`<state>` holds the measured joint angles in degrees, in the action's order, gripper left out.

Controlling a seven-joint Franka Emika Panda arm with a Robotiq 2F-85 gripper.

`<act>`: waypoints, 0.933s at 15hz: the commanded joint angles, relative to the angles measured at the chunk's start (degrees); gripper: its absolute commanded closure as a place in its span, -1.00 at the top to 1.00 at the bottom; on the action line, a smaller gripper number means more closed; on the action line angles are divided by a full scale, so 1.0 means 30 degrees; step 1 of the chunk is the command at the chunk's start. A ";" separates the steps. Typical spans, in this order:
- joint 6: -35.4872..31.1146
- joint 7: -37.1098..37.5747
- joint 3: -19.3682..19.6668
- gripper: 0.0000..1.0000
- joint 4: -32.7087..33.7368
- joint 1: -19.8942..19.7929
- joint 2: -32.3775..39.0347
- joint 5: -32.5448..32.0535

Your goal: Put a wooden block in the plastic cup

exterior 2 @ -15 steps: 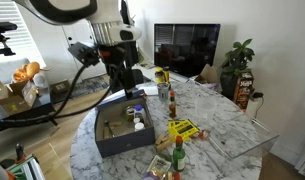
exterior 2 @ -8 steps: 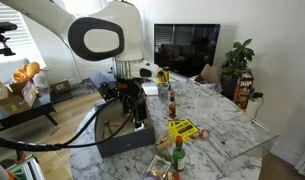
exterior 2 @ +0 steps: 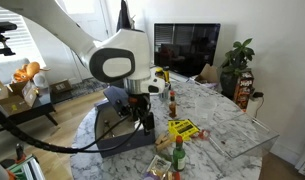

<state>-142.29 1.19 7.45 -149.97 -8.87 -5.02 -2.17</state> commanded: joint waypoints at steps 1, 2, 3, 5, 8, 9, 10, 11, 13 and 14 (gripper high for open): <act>-0.1210 -0.1275 0.0087 1.00 0.2011 0.0229 0.4706 0.1545; -0.1308 -0.1909 -0.0030 1.00 0.2444 0.0092 0.5646 0.2108; -0.1366 -0.2751 -0.0253 1.00 0.2982 -0.0143 0.6592 0.3018; -0.0718 -0.4091 -0.0754 1.00 0.4116 -0.0731 0.7987 0.4461; -0.0875 -0.3772 -0.0693 1.00 0.3796 -0.0569 0.7594 0.3989; -0.0764 -0.3934 -0.0774 1.00 0.4103 -0.0660 0.7881 0.4109; -0.0707 -0.4009 -0.0803 1.00 0.4268 -0.0700 0.7990 0.4149; -0.1254 -0.4907 -0.1245 1.00 0.4271 -0.1153 0.8097 0.5141; -0.2073 -0.6275 -0.1476 1.00 0.4500 -0.1625 0.8658 0.5348; -0.2420 -0.7505 -0.1932 1.00 0.4717 -0.2281 0.9022 0.6236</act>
<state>-146.17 -13.16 4.76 -136.99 -11.31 19.22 11.40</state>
